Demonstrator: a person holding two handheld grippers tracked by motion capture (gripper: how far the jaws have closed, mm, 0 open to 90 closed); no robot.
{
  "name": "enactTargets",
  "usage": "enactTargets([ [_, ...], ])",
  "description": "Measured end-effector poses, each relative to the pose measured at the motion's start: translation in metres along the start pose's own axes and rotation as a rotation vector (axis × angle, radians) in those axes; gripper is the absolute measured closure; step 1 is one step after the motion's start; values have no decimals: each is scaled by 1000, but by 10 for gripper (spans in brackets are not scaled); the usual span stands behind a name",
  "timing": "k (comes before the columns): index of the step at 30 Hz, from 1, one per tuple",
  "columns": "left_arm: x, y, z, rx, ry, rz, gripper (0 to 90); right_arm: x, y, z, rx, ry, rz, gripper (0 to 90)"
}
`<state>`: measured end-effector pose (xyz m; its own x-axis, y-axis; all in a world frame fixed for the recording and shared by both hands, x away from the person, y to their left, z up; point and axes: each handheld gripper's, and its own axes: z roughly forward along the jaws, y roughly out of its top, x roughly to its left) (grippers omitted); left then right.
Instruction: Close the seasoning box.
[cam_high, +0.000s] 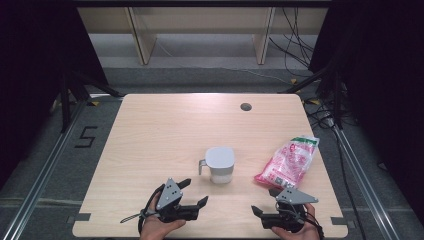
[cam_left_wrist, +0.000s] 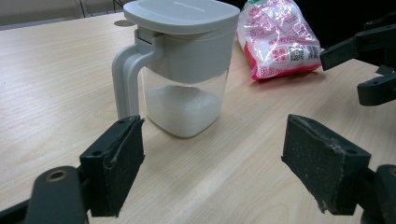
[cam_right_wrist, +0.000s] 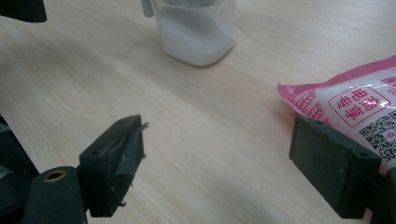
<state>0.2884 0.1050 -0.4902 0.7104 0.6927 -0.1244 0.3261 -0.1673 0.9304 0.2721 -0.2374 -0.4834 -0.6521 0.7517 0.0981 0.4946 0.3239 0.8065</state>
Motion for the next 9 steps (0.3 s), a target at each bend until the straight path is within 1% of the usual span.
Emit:
enactTargets([
  [2,0,0,0,4,-1,3,197,0,0,0,1,-1,2,187],
  [3,0,0,1,-3,0,-4,197,0,-1,0,7,-10,4,187],
  [4,0,0,0,3,6,1,197,0,-1,-1,8,-17,6,187],
  [5,1,0,0,4,1,1,197,0,-1,-1,7,-19,3,186],
  [6,2,0,-1,7,0,2,197,-1,-1,1,17,-19,-2,187],
  [7,2,0,-1,6,2,0,197,-1,-1,1,10,-16,-5,187],
  [8,3,0,-1,8,9,1,196,0,-1,0,10,-19,10,187],
  [9,4,0,-2,9,10,2,196,0,-1,0,10,-7,15,187],
])
